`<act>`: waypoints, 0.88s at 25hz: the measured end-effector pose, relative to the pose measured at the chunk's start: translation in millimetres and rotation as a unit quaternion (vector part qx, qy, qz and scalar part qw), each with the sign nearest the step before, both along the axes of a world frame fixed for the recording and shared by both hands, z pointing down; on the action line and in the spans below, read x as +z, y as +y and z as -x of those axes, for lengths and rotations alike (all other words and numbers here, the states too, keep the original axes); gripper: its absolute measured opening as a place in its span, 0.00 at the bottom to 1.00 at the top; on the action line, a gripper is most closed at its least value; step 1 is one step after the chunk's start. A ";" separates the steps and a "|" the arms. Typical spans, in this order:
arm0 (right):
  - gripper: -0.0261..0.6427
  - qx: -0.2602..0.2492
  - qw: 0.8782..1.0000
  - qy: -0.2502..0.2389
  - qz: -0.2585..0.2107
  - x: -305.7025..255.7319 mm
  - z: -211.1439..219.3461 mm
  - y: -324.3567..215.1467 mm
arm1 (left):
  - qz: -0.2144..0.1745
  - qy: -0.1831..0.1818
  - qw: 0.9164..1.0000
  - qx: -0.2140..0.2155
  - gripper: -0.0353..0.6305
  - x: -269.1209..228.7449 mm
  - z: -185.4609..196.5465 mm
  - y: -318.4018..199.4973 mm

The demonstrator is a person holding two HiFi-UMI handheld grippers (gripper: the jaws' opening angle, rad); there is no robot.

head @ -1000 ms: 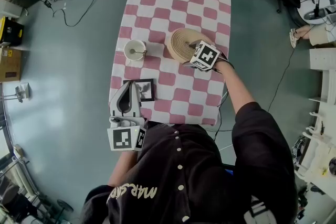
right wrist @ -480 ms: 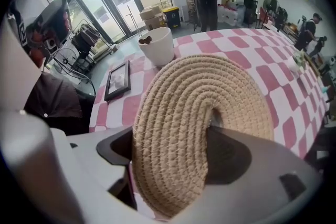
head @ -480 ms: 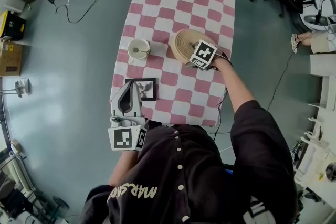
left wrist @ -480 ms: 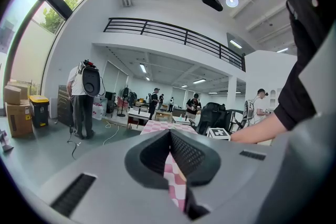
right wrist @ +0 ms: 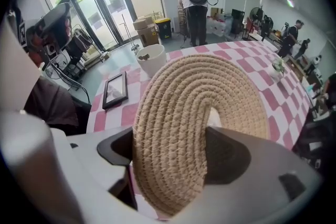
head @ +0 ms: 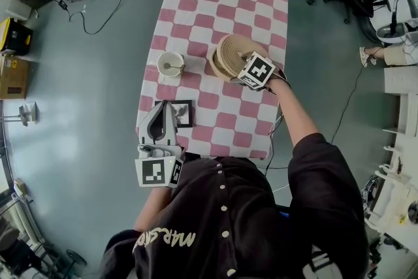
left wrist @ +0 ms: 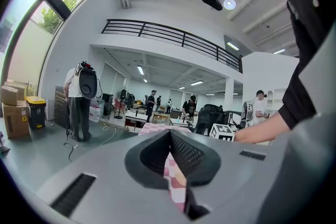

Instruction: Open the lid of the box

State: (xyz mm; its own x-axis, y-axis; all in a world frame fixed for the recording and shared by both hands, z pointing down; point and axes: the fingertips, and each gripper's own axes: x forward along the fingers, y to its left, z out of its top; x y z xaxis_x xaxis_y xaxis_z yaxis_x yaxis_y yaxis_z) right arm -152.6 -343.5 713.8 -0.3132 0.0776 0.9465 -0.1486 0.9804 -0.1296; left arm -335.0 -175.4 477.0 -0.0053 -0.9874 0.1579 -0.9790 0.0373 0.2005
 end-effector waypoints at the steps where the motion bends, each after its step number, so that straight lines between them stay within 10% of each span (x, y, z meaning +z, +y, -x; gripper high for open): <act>1: 0.61 0.003 1.000 -0.008 -0.004 -5.0 0.6 0.4 | -0.002 -0.001 1.000 0.002 0.06 -1.6 -1.8 -0.7; 9: 0.61 0.074 0.983 -0.165 -0.034 -77.5 10.4 6.8 | -0.022 -0.013 1.000 0.015 0.06 -17.3 -6.7 -7.6; 22: 0.60 0.153 0.894 -0.388 -0.163 -218.9 -24.2 15.6 | -0.058 -0.034 0.997 0.048 0.06 -47.0 -34.8 -17.7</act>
State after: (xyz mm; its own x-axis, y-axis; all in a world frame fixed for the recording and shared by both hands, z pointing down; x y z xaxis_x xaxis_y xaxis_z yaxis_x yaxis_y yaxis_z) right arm -128.4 -327.9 494.9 -0.8451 -0.3649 0.3906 -0.4059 0.9136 -0.0247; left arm -300.2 -193.1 430.0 0.0834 -0.9955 0.0441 -0.9883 -0.0770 0.1318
